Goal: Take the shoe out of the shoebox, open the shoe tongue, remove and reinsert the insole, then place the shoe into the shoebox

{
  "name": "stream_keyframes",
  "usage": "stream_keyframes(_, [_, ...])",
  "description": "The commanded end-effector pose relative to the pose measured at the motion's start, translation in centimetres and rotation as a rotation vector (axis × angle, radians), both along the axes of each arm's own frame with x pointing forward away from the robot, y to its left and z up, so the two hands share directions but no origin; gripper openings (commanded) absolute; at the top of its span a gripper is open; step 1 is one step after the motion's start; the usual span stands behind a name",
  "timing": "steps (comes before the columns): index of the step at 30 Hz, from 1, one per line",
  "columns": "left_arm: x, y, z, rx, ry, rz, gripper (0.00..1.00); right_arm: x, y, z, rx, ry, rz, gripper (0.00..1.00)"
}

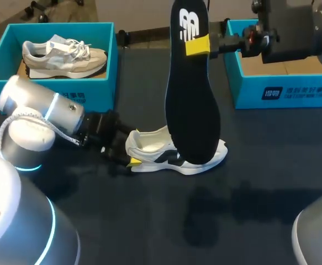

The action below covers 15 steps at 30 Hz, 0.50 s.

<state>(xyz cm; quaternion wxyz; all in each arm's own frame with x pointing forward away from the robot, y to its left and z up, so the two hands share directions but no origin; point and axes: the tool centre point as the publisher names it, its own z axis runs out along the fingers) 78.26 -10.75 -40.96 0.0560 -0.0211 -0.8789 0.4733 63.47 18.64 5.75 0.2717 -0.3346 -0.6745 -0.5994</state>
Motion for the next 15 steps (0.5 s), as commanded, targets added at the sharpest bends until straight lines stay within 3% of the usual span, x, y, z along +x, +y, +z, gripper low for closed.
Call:
stream_keyframes(1, [-0.46, 0.83, 1.68, 0.109, -0.007, 0.004, 1.0, 0.16, 0.34, -0.05, -0.002, 0.001, 0.0, 0.0])
stream_keyframes(6, [-0.1, 1.79, 2.22, 0.203, 0.018, 0.01, 1.0, 0.16, 0.34, -0.05, -0.002, 0.001, 0.0, 0.0])
stream_keyframes(15, [-0.1, 1.79, 2.22, 0.203, 0.018, 0.01, 1.0, 0.16, 0.34, -0.05, -0.002, 0.001, 0.0, 0.0])
